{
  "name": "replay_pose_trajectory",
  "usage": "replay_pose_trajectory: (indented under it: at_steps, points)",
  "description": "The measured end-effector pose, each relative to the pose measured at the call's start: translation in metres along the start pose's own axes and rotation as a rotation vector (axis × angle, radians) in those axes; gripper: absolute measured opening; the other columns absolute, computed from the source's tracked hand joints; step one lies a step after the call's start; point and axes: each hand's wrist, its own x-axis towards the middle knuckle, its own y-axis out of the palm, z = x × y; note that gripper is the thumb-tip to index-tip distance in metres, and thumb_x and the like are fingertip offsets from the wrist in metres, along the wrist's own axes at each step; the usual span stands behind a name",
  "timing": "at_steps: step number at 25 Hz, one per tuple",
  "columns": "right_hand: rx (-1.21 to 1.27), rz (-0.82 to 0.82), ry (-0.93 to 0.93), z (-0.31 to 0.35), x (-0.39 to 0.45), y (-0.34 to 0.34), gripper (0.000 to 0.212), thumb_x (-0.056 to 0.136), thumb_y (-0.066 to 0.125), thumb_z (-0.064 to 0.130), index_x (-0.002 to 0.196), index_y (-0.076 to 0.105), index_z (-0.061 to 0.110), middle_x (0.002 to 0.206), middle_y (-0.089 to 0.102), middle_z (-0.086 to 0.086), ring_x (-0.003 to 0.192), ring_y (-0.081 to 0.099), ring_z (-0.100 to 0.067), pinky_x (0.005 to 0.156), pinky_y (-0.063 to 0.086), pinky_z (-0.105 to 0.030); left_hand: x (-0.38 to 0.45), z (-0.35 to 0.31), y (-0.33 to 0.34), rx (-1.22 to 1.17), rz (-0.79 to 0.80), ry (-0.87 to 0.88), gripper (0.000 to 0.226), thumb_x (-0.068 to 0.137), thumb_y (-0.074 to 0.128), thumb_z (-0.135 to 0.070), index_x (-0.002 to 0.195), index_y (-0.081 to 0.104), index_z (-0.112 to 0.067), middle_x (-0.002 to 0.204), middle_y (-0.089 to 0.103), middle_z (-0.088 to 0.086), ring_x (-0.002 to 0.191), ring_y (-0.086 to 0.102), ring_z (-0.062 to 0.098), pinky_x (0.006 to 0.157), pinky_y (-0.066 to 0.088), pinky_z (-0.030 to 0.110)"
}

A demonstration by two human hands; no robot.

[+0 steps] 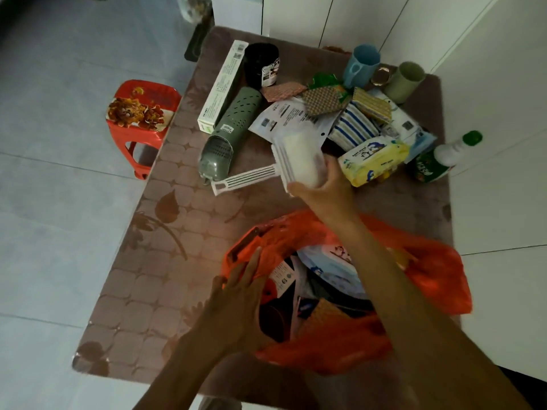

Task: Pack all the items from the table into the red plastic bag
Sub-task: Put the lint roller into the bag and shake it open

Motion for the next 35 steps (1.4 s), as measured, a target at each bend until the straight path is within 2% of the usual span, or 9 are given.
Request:
replay_pose_trajectory:
  at_steps: [4,9,17,21,25,27,29,32,35]
  points:
    - [0.200,-0.006,0.007,-0.043,-0.117,-0.078,0.080,0.053,0.088,0.057,0.119,0.042,0.062,0.116,0.057,0.032,0.100,0.064,0.005,0.067,0.058,-0.021,-0.004,-0.006,-0.006,-0.093,-0.039,0.071,0.137,0.045,0.050,-0.094,0.148,-0.015,-0.031,0.156,-0.022,-0.007,0.147,-0.001,0.022,0.116,0.015,0.055]
    - [0.081,-0.083,0.019,-0.101,-0.181,-0.076,0.090,0.060,0.088,0.041,0.127,0.032,0.059,0.125,0.046,0.040,0.115,0.050,0.013,0.084,0.048,-0.014,-0.011,-0.025,-0.008,-0.131,-0.116,0.025,0.126,0.047,0.062,-0.083,0.149,0.014,-0.025,0.162,-0.002,-0.002,0.144,0.014,0.022,0.113,0.024,0.048]
    - [-0.360,0.021,0.232,-0.120,-0.227,-0.046,0.112,0.069,0.076,0.061,0.151,0.011,0.023,0.149,0.040,-0.004,0.128,0.051,-0.023,0.097,0.050,-0.040,-0.001,-0.055,-0.033,-0.420,-0.466,-0.044,0.051,0.084,0.069,-0.029,0.129,0.051,-0.012,0.139,0.049,0.011,0.122,0.051,0.030,0.101,0.043,0.043]
    - [-0.431,0.338,0.186,-0.109,-0.195,-0.081,0.069,0.081,0.057,0.070,0.134,0.048,0.028,0.121,0.065,0.003,0.098,0.065,-0.009,0.082,0.055,-0.029,0.018,-0.071,-0.043,-0.386,-0.615,-0.088,0.046,0.084,0.069,-0.030,0.125,0.060,-0.012,0.121,0.062,0.015,0.099,0.058,0.027,0.090,0.048,0.043]
    - [-0.714,-0.339,0.219,-0.123,-0.157,-0.156,0.064,0.078,0.073,0.044,0.130,0.044,0.020,0.129,0.055,-0.010,0.112,0.056,-0.032,0.084,0.046,-0.041,0.038,-0.065,-0.051,-0.382,-0.676,-0.110,0.022,0.087,0.062,-0.020,0.108,0.067,-0.019,0.103,0.067,0.005,0.085,0.057,0.019,0.079,0.052,0.042]
    - [-0.643,-0.213,0.500,-0.134,-0.145,-0.173,0.070,0.083,0.071,0.035,0.140,0.038,0.013,0.137,0.049,-0.019,0.121,0.051,-0.040,0.094,0.043,-0.048,0.049,-0.069,-0.053,-0.609,-0.508,-0.271,0.038,0.083,0.052,0.002,0.112,0.065,-0.017,0.114,0.065,0.010,0.081,0.061,0.020,0.071,0.056,0.040]
    - [-0.351,-0.084,0.533,-0.129,-0.136,-0.166,0.031,0.092,0.059,0.018,0.122,0.058,0.008,0.108,0.066,-0.019,0.096,0.066,-0.032,0.081,0.055,-0.041,0.057,-0.085,-0.063,-1.017,-0.359,-0.441,0.052,0.079,0.038,0.012,0.114,0.067,-0.014,0.108,0.067,0.014,0.059,0.060,0.016,0.054,0.055,0.029]
    - [0.062,-0.198,0.321,-0.096,-0.118,-0.158,0.021,0.103,0.044,0.021,0.097,0.065,0.020,0.064,0.064,0.003,0.048,0.057,-0.010,0.042,0.045,-0.023,0.059,-0.086,-0.104,-1.662,-0.362,-0.262,0.062,0.070,0.031,0.010,0.103,0.073,-0.022,0.101,0.073,0.005,0.059,0.068,0.010,0.052,0.056,0.022]
    - [0.000,-0.261,0.215,-0.076,-0.110,-0.190,0.021,0.103,0.043,0.023,0.097,0.063,0.022,0.073,0.068,0.004,0.056,0.061,-0.012,0.048,0.048,-0.024,0.047,-0.062,-0.139,-1.650,-0.486,-0.125,0.051,0.063,0.037,0.005,0.083,0.077,-0.019,0.089,0.077,0.002,0.079,0.071,0.016,0.064,0.060,0.029]
